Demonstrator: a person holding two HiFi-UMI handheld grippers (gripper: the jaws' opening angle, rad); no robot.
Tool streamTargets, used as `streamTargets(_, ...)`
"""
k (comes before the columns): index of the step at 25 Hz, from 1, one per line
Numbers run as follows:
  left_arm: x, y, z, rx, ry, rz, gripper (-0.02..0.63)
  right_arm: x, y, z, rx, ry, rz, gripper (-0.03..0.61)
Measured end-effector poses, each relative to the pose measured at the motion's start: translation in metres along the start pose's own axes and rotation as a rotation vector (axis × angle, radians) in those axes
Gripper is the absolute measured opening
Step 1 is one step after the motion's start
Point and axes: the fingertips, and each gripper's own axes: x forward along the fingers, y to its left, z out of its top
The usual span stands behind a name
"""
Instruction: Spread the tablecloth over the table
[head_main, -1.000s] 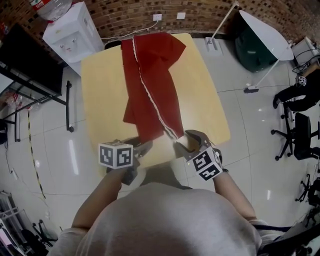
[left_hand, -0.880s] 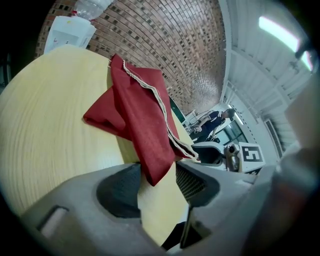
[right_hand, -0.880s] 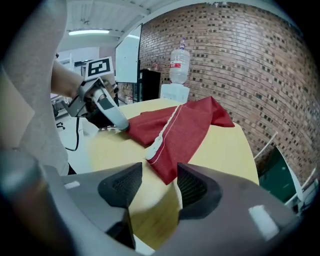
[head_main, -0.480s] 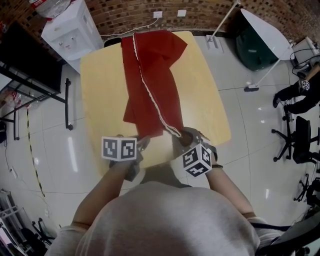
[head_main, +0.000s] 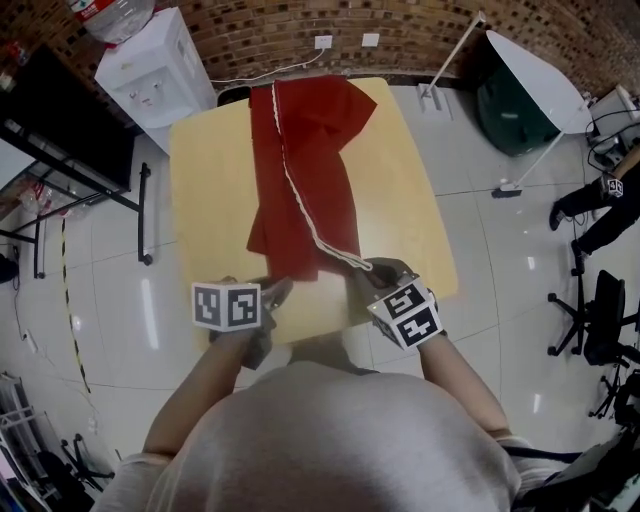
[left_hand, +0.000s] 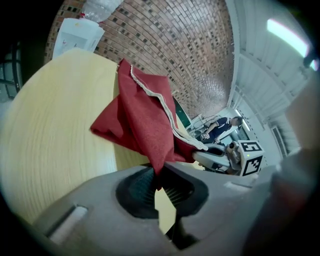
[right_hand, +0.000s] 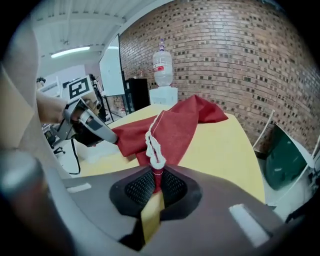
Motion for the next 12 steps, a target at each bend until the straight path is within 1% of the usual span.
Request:
streamTargets(3, -0.017, -0.012, 0.026, 0.040, -0.084, 0.019, 0.011, -0.014, -0.016, 0.025, 0.030, -0.061, 0.003, 0.009)
streamTargets(6, -0.036, -0.026, 0.058, 0.091, -0.159, 0.034, 0.009, -0.029, -0.029, 0.054, 0.021, -0.112, 0.001, 0.009)
streamTargets(9, -0.057, -0.037, 0.085, 0.147, -0.220, 0.084, 0.009, -0.045, -0.037, 0.081, -0.010, -0.158, -0.007, 0.009)
streamTargets(12, -0.079, -0.057, 0.122, 0.211, -0.315, 0.116, 0.009, -0.059, -0.049, 0.124, -0.073, -0.237, -0.015, 0.009)
